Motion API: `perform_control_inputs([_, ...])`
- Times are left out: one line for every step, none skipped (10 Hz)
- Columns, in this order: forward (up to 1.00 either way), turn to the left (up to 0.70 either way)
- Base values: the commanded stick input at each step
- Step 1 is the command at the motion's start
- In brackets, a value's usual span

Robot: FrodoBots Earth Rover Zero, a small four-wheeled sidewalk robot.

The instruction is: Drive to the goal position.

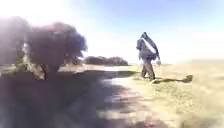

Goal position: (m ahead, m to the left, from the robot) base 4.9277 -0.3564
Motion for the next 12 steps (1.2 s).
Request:
perform_control_inputs([1.00,0.00])
perform_control_inputs([1.00,0.00])
perform_control_inputs([1.00,0.00])
perform_control_inputs([1.00,0.00])
perform_control_inputs([1.00,0.00])
perform_control_inputs([1.00,0.00])
perform_control_inputs([1.00,0.00])
perform_control_inputs([1.00,0.00])
perform_control_inputs([1.00,0.00])
perform_control_inputs([1.00,0.00])
perform_control_inputs([1.00,0.00])
perform_control_inputs([1.00,0.00])
